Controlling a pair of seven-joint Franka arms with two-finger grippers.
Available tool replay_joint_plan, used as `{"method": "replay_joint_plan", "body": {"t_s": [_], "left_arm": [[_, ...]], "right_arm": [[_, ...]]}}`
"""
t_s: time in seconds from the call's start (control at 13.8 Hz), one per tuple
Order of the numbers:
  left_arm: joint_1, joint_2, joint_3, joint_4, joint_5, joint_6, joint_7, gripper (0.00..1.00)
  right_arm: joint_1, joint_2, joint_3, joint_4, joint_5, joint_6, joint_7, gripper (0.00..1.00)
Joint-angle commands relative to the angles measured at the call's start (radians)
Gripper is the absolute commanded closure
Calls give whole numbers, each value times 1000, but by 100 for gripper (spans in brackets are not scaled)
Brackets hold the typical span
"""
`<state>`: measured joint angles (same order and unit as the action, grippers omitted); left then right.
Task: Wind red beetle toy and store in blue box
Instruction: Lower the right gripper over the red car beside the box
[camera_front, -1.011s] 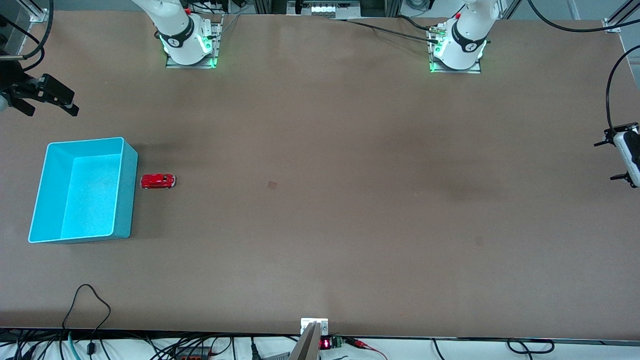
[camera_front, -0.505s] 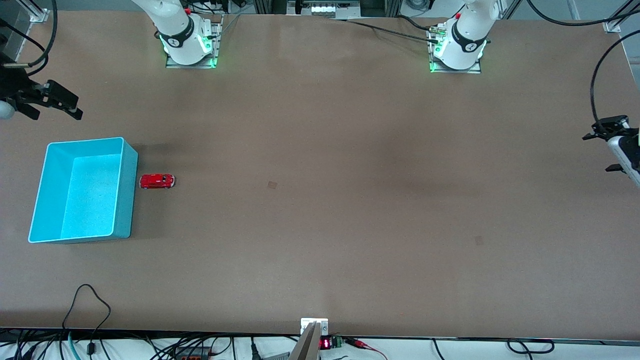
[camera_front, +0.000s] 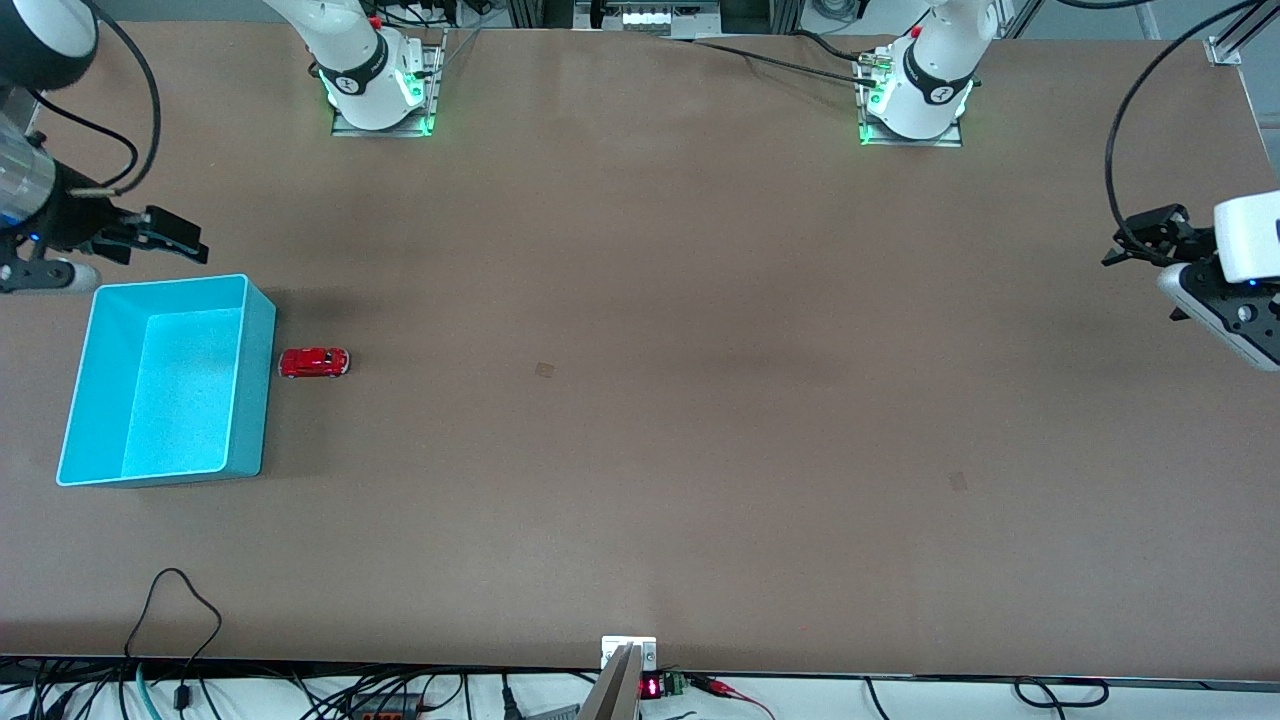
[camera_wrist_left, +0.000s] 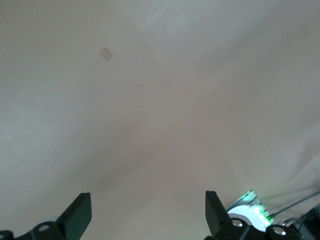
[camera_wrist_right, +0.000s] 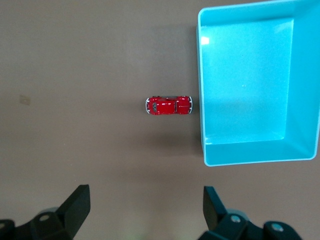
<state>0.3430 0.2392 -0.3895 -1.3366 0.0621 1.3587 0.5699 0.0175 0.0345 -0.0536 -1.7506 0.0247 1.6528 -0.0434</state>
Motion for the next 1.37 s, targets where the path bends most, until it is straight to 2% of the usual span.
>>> {"method": "replay_joint_plan", "body": {"t_s": [0.0,0.22,0.36,0.51,0.79,1.3], "left_arm": [[-105,-125,47,-103,-8,23,-239,0],[-270,-234,197,-245,-51,199,-612,0],[-360,-291,302,-338,-51,290,-656,0],[-392,-339,359,-392,-53,316,-642,0],[-369,-322,360,-365,-68,287,-630,0],[-371,-308,359,-345,-68,274,-624,0]], "right_arm": [[-5,54,3,33,18,-19,-30,0],[1,97,3,23,18,2,-130,0],[-1,151,3,19,18,48,-252,0],[-8,195,3,7,20,87,-340,0],[-30,237,3,-88,21,270,-733,0],[-40,358,3,-142,21,398,-1241,0]]}}
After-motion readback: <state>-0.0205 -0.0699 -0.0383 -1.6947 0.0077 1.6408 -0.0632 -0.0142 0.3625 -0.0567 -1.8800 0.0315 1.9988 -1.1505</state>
